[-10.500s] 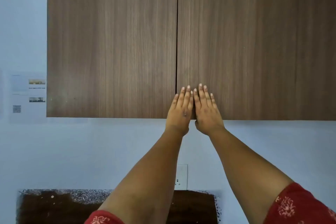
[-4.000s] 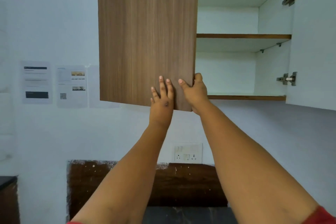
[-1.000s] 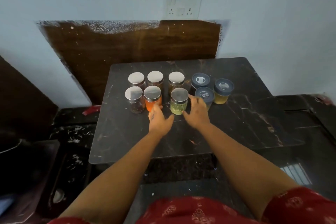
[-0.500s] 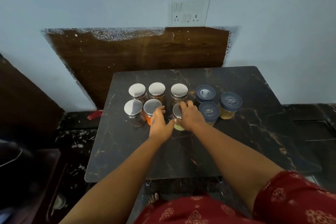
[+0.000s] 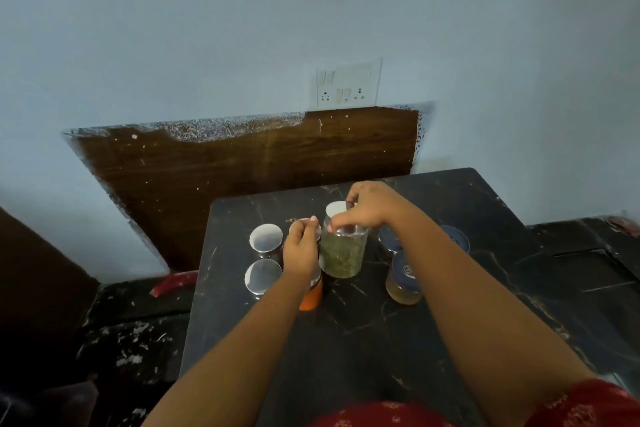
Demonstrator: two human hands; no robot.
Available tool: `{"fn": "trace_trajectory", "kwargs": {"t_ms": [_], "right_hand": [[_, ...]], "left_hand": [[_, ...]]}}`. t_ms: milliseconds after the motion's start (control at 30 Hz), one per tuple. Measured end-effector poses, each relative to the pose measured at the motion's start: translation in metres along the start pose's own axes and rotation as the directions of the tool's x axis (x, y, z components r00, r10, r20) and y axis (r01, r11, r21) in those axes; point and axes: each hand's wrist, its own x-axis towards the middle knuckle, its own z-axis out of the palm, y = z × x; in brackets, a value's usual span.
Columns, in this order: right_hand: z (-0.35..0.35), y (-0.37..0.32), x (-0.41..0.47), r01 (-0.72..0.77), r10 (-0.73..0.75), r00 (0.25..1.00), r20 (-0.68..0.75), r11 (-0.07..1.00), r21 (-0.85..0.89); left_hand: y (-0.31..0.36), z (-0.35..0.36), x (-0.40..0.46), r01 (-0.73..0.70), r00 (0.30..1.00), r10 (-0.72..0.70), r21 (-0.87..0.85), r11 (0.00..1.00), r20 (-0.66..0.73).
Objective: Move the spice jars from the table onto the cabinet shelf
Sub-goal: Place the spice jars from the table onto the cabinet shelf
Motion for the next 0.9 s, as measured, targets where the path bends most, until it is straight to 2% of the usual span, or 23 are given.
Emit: {"fn": "trace_trajectory", "kwargs": {"t_ms": [67, 133, 200, 233, 300, 400, 500, 600, 733, 900], "right_hand": [[-0.012, -0.006, 0.0, -0.005, 0.013, 0.999, -0.043, 0.987, 0.164], [-0.018, -0.011, -0.001, 0.008, 0.018, 0.997, -0.078, 0.95, 0.313], [-0.017, -0.014, 0.0, 0.028, 0.027, 0.992, -0.126, 0.908, 0.418], [-0.013, -0.015, 0.001, 0.038, 0.035, 0.989, -0.145, 0.878, 0.476], [-0.004, -0.017, 0.004, 0.052, 0.065, 0.985, -0.158, 0.765, 0.642], [0.011, -0.022, 0.006, 0.031, 0.171, 0.976, -0.138, 0.514, 0.857], [0.025, -0.024, 0.01, 0.022, 0.253, 0.962, -0.105, 0.313, 0.949], [0.029, -0.022, 0.013, 0.006, 0.265, 0.964, -0.039, 0.123, 0.992], [0.03, -0.022, 0.013, -0.013, 0.261, 0.965, -0.009, 0.085, 0.996], [0.022, -0.024, 0.017, -0.044, 0.377, 0.926, -0.022, 0.165, 0.985]], "left_hand": [[0.009, -0.004, 0.005, 0.228, 0.967, -0.201, -0.181, 0.957, 0.155], [0.013, -0.011, 0.006, 0.46, 0.866, -0.334, -0.33, 0.824, 0.373], [0.017, -0.021, 0.008, 0.577, 0.767, -0.376, -0.303, 0.758, 0.52], [0.019, -0.024, 0.009, 0.597, 0.739, -0.371, -0.29, 0.748, 0.563], [0.024, -0.026, 0.011, 0.591, 0.736, -0.333, -0.32, 0.74, 0.59], [0.03, -0.019, 0.011, 0.563, 0.764, -0.3, -0.363, 0.742, 0.572], [0.038, -0.009, 0.008, 0.491, 0.791, -0.27, -0.306, 0.816, 0.548], [0.047, -0.004, 0.001, 0.412, 0.815, -0.237, -0.24, 0.879, 0.53], [0.062, -0.005, 0.001, 0.357, 0.822, -0.149, -0.293, 0.887, 0.55], [0.072, -0.005, 0.014, 0.41, 0.832, -0.175, -0.371, 0.834, 0.527]]}}
